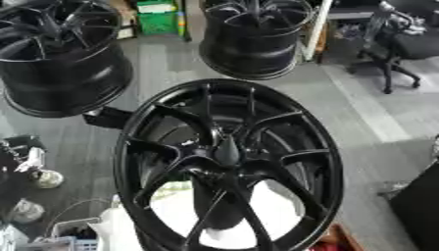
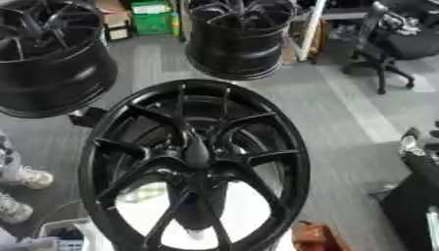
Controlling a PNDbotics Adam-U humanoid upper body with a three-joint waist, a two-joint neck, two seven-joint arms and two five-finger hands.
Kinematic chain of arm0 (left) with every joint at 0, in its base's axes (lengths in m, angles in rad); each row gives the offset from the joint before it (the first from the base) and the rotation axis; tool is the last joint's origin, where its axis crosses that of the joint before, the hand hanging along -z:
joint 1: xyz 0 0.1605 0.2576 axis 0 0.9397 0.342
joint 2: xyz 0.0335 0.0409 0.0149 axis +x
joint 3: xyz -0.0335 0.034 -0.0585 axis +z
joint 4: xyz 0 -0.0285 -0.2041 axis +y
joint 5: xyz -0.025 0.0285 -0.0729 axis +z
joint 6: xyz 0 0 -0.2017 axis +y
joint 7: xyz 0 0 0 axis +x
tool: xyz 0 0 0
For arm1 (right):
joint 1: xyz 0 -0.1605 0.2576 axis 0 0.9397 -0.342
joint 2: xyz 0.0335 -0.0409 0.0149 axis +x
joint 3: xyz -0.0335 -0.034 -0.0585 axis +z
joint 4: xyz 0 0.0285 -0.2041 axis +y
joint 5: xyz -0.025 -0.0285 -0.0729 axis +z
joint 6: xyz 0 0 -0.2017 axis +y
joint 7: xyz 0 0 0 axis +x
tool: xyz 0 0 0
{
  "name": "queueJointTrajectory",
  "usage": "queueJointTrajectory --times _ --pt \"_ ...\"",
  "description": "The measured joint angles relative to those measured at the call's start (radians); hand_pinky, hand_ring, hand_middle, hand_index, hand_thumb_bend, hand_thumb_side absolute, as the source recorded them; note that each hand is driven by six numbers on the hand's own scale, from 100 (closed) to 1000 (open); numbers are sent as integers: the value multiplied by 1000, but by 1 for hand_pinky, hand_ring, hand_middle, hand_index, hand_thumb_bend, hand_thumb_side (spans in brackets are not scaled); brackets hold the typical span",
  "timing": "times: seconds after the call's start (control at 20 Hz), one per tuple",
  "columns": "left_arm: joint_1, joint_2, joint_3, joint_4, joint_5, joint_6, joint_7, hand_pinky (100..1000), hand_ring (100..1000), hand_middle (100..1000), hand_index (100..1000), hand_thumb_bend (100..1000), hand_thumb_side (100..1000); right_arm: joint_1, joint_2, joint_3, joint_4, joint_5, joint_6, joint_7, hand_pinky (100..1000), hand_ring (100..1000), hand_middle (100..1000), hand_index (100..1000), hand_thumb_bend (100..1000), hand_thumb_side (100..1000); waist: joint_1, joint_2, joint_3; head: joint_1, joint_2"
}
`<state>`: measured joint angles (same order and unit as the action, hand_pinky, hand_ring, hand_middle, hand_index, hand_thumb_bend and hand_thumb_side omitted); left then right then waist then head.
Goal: Pull the pin out of the wheel hub.
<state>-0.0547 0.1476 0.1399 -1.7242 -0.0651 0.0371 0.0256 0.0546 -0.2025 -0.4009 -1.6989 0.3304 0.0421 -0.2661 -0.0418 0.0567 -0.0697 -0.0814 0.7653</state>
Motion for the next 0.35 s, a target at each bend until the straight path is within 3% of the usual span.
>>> queueJointTrajectory --times 0.35 --pt "0 0 0 0 3 2 5 643 624 644 615 113 326 14 32 30 -17 -133 -46 -31 703 597 631 779 110 365 4 0 0 4 0"
